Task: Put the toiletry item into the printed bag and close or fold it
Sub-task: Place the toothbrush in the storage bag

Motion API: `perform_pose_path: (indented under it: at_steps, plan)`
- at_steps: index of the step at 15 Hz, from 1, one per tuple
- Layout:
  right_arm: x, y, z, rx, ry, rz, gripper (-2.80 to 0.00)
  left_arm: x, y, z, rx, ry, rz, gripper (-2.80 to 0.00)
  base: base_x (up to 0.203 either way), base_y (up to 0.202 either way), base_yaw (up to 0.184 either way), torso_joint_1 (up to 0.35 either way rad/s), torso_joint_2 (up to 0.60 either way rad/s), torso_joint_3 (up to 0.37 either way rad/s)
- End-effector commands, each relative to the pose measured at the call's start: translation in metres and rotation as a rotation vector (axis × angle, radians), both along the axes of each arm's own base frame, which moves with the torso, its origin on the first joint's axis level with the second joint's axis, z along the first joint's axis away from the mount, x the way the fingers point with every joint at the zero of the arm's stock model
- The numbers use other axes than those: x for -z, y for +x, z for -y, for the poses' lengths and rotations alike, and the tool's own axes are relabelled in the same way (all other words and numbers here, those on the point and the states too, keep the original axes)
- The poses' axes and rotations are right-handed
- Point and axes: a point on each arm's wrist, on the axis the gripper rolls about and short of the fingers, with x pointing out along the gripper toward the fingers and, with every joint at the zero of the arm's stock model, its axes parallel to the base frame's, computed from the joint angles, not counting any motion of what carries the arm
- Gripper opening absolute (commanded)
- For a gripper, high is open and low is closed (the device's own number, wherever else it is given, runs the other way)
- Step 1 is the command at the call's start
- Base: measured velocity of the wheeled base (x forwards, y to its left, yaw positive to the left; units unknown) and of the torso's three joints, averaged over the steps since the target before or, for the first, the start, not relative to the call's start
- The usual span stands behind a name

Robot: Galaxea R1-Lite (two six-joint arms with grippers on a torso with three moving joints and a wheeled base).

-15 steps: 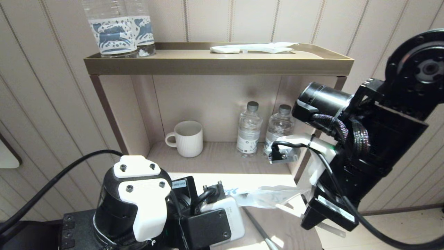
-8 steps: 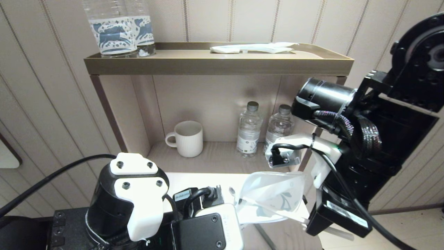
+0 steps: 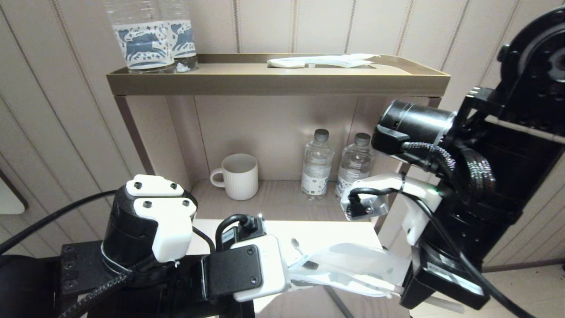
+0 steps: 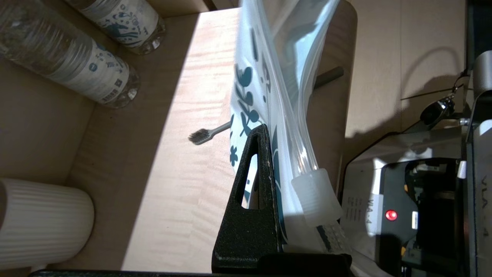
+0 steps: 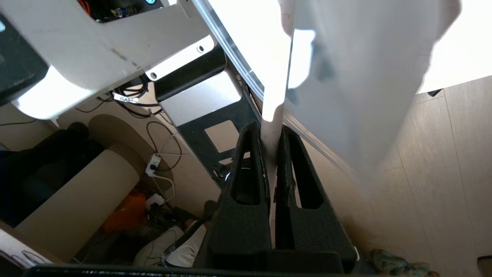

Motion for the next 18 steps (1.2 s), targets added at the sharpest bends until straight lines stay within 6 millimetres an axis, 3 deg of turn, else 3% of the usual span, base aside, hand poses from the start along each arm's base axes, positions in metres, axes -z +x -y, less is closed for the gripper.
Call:
perform_pose_path:
  at_steps: [1,6,12,18]
  plan:
    - [-0.005,-0.009,0.007,-0.006,0.006,0.005,-2.8,-0.003,0.011,-0.011,0.002,-0.014,0.009,-2.8,0.0,0.0,0.0,0.0,0.0,0.0]
    - [-0.003,-0.022,-0.001,-0.079,-0.003,0.001,-2.8,-0.001,0.029,-0.014,0.089,-0.055,-0.045,-2.8,0.0,0.0,0.0,0.0,0.0,0.0]
    - [0.0,-0.009,-0.019,-0.098,0.004,0.011,-2.8,-0.002,0.029,-0.012,0.133,-0.07,-0.061,-2.8,0.0,0.0,0.0,0.0,0.0,0.0]
    - [0.001,0.0,-0.025,-0.072,0.019,0.023,-2.8,-0.004,0.028,-0.012,0.132,-0.084,-0.055,-2.8,0.0,0.0,0.0,0.0,0.0,0.0]
